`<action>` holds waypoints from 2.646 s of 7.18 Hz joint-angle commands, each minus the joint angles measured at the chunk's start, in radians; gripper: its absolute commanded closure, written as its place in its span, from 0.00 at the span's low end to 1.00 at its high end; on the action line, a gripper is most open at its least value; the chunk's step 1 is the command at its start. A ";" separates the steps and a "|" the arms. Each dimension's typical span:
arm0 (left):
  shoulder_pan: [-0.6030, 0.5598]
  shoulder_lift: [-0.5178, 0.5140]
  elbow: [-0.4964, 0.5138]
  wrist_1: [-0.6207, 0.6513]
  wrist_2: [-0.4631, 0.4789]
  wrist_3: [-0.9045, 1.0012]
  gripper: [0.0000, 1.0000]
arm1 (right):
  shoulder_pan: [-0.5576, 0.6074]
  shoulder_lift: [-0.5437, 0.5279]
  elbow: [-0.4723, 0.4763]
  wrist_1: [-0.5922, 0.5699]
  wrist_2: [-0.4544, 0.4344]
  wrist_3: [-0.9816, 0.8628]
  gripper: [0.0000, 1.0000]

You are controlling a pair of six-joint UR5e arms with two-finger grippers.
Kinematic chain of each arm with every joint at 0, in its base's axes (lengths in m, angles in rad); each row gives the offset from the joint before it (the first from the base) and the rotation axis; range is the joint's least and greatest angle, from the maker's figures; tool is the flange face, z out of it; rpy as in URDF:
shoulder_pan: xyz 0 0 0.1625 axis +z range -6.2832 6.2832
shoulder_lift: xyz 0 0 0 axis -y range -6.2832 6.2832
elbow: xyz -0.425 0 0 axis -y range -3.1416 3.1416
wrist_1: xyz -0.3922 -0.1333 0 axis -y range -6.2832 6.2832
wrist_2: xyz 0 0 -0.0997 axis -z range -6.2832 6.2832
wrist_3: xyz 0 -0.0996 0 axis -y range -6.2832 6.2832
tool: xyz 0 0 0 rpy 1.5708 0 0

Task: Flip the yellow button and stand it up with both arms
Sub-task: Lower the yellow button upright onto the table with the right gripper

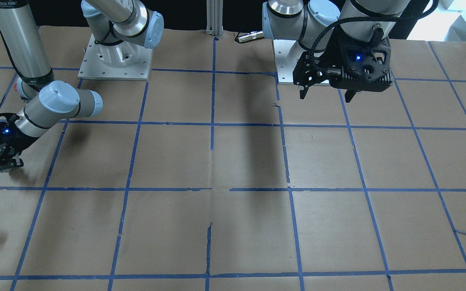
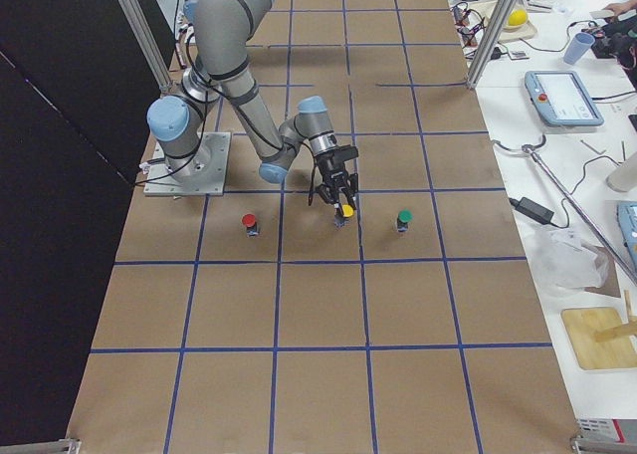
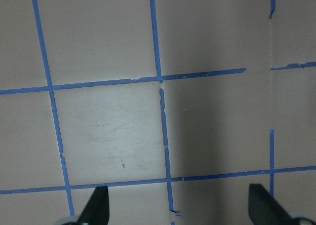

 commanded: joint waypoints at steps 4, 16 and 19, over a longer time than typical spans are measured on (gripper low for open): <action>0.000 0.000 0.000 0.002 0.000 0.000 0.00 | 0.000 -0.002 0.010 -0.002 0.001 -0.001 0.37; 0.001 0.002 0.003 0.002 0.000 0.000 0.00 | 0.000 -0.382 -0.038 0.568 0.080 -0.056 0.00; 0.001 0.002 0.005 0.000 0.000 0.002 0.00 | 0.000 -0.459 -0.254 1.071 0.138 -0.043 0.00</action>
